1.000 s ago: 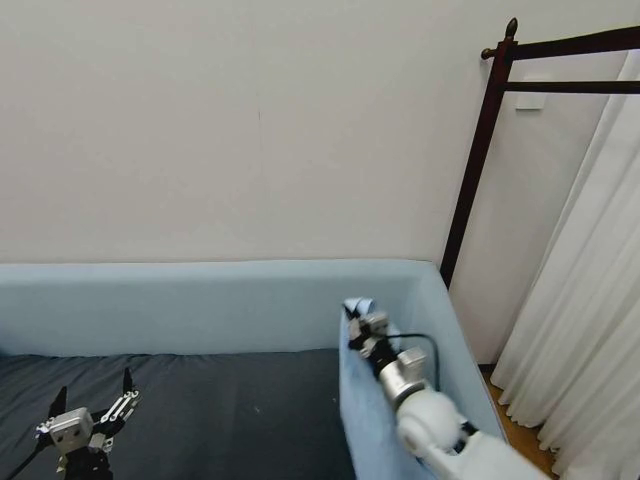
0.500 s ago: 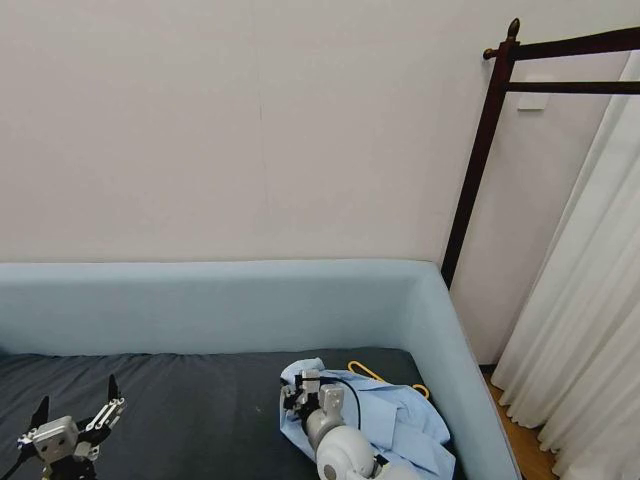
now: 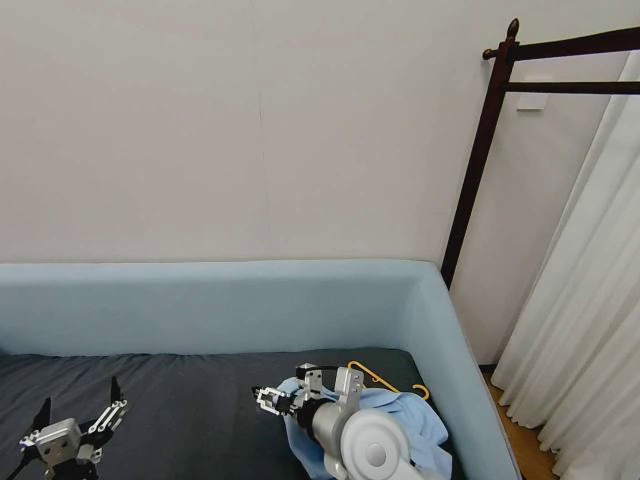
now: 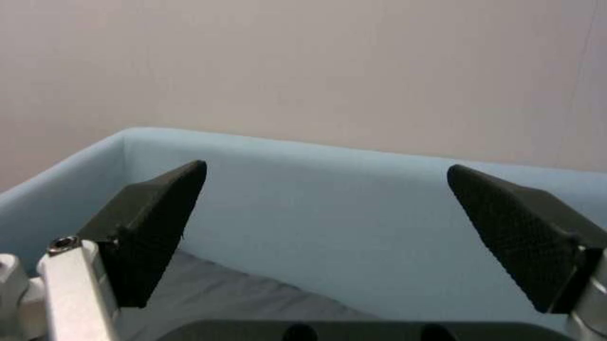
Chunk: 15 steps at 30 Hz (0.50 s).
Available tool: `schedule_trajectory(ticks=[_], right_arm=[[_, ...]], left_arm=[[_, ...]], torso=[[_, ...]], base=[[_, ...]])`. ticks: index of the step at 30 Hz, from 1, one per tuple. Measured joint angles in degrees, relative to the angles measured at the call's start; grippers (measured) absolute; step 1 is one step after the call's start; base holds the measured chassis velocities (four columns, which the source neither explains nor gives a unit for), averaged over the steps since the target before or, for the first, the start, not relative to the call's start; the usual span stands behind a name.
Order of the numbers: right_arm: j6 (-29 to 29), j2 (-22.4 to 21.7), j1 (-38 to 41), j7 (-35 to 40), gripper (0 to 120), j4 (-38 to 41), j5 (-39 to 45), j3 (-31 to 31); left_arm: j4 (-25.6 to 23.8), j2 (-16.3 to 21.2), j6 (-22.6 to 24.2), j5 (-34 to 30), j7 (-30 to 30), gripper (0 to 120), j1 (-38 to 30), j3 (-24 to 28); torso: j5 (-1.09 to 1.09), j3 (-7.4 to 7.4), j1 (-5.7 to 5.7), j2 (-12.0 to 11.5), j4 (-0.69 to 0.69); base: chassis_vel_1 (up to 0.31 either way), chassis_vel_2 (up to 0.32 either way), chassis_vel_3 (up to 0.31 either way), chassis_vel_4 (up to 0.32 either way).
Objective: Pick up the clothes from the sofa and hang them on the clothes hanger.
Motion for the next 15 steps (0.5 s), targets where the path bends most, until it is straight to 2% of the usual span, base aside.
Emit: schedule_trajectory(ticks=[3,6,12,15], right_arm=[[-5.9,0.3,-0.3,6.1,100,-0.4,1.1,-0.3],[-8.4,0.7,-0.3,10.1,100,-0.5,3.0,-0.7],[-8.9,1.9,-0.3,14.0,100,-1.8,1.8,-1.9],[-7.4,2.8,-0.7,15.3,100,-4.2,-3.1,-2.7]], left_arm=[[-0.1,0.3,0.1,-0.1,0.0,100,-0.1,0.0],[-0.1,0.6,0.1,-0.3,0.0,100,-0.2,-0.1],[0.6,0.8,0.1,-0.5,0.0,100,-0.5,-0.1],[1.1,1.0,0.1,-0.6,-0.1,100,-0.9,0.1]], torso=[[0.00,0.00,0.00,0.0,0.00],[0.00,0.00,0.00,0.0,0.00],[0.00,0.00,0.00,0.0,0.01],[-0.01,0.00,0.00,0.0,0.01]], base=[[0.000,0.000,0.000,0.000],[0.000,0.000,0.000,0.000],[0.000,0.000,0.000,0.000],[0.000,0.000,0.000,0.000]])
